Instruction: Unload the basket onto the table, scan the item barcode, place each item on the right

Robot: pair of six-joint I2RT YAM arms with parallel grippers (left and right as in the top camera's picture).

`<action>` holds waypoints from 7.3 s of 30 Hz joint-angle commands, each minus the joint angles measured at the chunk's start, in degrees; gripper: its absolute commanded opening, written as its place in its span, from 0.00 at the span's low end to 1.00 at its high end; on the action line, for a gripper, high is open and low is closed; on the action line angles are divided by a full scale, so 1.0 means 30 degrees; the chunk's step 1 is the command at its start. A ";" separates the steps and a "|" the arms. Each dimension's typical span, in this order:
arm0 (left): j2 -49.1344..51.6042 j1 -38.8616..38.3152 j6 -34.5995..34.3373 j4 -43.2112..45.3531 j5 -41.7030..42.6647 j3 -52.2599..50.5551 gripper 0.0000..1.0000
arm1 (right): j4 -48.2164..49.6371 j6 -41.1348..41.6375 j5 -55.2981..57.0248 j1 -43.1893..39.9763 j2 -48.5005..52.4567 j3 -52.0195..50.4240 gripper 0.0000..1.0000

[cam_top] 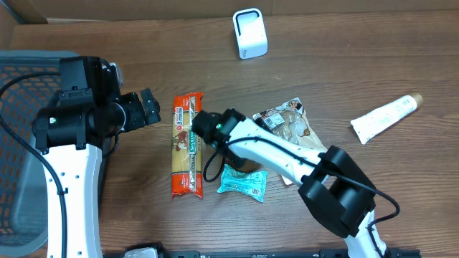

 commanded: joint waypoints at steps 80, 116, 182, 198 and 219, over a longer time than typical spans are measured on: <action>0.0138 -0.0007 0.0299 0.0036 -0.0131 0.0357 1.00 | 0.5202 -1.5242 -2.5507 -1.5336 0.3271 -0.6513 0.18; 0.0138 -0.0007 0.0299 0.0036 -0.0131 0.0357 1.00 | 0.0809 -1.4746 -3.7798 -1.6021 -0.5180 -0.2907 0.04; 0.0138 -0.0007 0.0299 0.0036 -0.0131 0.0357 1.00 | 2.0342 -1.7945 0.3235 -0.6921 0.1348 0.3534 0.04; 0.0138 -0.0007 0.0299 0.0036 -0.0131 0.0357 1.00 | 2.3613 -2.3919 0.5136 -0.6120 0.3308 0.3534 0.04; 0.0146 -0.0007 0.0299 0.0036 -0.0131 0.0357 1.00 | 2.5573 -2.4968 0.5530 -0.6105 0.3526 0.3534 0.04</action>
